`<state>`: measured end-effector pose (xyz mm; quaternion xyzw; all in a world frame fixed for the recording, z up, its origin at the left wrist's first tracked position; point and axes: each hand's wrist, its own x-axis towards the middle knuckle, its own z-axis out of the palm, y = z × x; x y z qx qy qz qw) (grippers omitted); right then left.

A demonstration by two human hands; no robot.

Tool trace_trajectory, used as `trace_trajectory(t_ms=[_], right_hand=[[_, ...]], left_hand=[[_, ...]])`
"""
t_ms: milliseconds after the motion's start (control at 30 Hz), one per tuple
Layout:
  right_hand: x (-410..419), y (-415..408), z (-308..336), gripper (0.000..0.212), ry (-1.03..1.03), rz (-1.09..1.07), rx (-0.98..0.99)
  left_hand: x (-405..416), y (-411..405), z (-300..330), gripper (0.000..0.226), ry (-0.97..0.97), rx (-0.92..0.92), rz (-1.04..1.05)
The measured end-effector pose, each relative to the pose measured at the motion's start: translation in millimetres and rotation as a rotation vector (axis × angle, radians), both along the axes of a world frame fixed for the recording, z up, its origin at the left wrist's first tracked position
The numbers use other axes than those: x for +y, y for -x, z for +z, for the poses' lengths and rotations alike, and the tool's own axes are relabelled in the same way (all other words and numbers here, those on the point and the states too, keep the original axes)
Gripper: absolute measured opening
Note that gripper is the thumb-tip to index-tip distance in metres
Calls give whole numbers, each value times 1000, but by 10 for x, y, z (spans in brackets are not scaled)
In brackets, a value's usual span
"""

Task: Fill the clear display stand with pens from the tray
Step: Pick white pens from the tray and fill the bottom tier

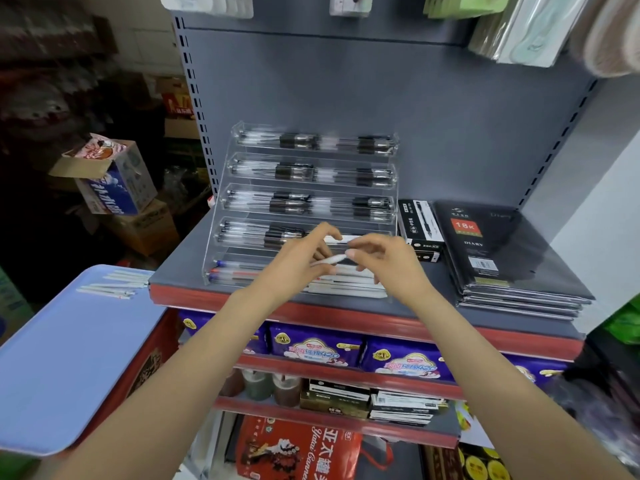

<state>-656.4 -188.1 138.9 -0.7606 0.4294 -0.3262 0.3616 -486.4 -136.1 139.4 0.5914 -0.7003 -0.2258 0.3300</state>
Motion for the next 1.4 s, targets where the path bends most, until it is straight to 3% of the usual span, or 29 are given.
trace_trajectory(t_ms=[67, 167, 333, 700, 867, 1033, 1233, 1400], right_hand=[[34, -20, 25, 3, -31, 46, -64], [16, 2, 15, 10, -7, 50, -86], [-73, 211, -73, 7, 40, -78, -35], [55, 238, -252, 14, 236, -181, 604], [105, 29, -199, 20, 223, -93, 409], [259, -539, -95, 22, 202, 10, 270], [605, -1705, -49, 23, 181, 169, 124], [993, -2923, -183, 25, 150, 273, 115]], left_hand=[[-13, 82, 16, 43, -12, 22, 3], [-26, 114, 13, 42, -28, 44, 25], [18, -125, -96, 11, 22, -117, 84], [-73, -41, -428, 17, 119, -282, 12], [3, -158, -429, 22, 177, -323, 72], [260, -516, -259, 20, 249, -187, 225], [798, -1413, -199, 12, 261, -65, 560], [1199, -2489, -413, 10, 117, -46, 772]])
